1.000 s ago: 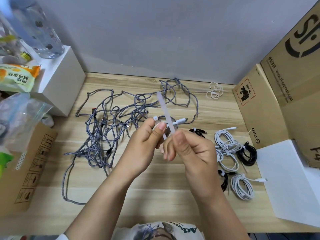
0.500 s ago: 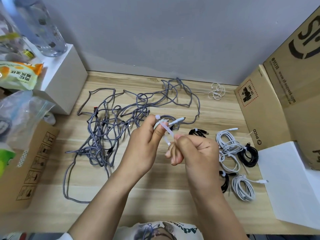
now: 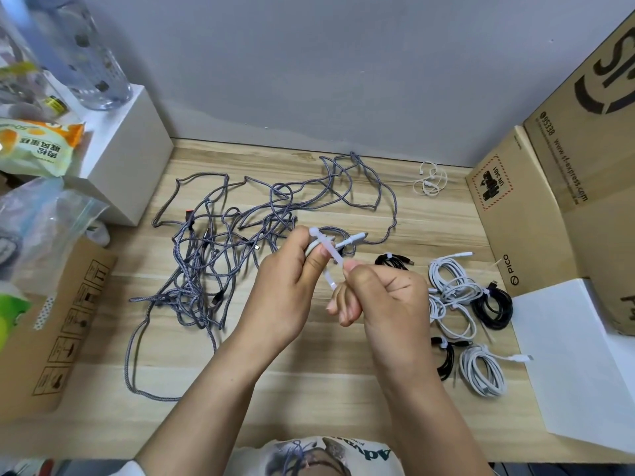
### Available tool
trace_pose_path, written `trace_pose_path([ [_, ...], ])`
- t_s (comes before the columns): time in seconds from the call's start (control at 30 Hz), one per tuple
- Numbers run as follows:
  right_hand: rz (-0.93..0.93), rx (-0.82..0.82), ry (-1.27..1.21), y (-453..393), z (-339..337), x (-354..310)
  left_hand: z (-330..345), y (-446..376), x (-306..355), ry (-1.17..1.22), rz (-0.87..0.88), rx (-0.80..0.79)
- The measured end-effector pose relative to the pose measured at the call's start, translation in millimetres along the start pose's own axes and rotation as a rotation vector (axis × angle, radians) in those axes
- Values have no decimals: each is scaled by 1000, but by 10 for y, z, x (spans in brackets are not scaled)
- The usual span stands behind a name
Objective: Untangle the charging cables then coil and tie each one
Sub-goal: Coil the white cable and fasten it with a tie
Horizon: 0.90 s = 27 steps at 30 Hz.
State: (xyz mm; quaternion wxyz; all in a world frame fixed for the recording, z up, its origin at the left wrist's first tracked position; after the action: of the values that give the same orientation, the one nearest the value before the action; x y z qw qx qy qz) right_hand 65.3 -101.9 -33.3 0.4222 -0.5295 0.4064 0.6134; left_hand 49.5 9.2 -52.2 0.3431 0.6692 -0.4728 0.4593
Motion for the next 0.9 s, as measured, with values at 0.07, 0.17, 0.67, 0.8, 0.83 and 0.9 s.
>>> trace_pose_path([
  [0.07,5,-4,4,-4,3,6,1,5,6,-12,-3,-3],
  [0.17,17,11,-1,-5,3,11,3,9,3,-29,3,-1],
  [0.67,225,-55,-70,-86,-28,223,49,23,9,-239,339,-235],
  [0.8,239,-113,-8,-87,-32,183,24,-16,-57,-289,323,-228],
  [0.83,206,-86,30,-99,-59,160,0,-28,-79,-291,307,-221],
  [0.9,107,37,110,-134,-178,119,-23,-28,-89,-295,296,-235],
])
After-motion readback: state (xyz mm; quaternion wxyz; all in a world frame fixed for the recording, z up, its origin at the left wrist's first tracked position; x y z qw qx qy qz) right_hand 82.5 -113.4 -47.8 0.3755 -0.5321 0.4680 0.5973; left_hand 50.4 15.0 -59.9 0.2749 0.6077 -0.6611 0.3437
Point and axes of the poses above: each hand's wrist, its own y-axis away from the middle knuckle, its own z-axis out of the palm, x = y × z, the point moved 6 cm from there along -y, towards the middle knuckle, and after that the axes turned 2 degrees about -z, right-handed, at the moved point
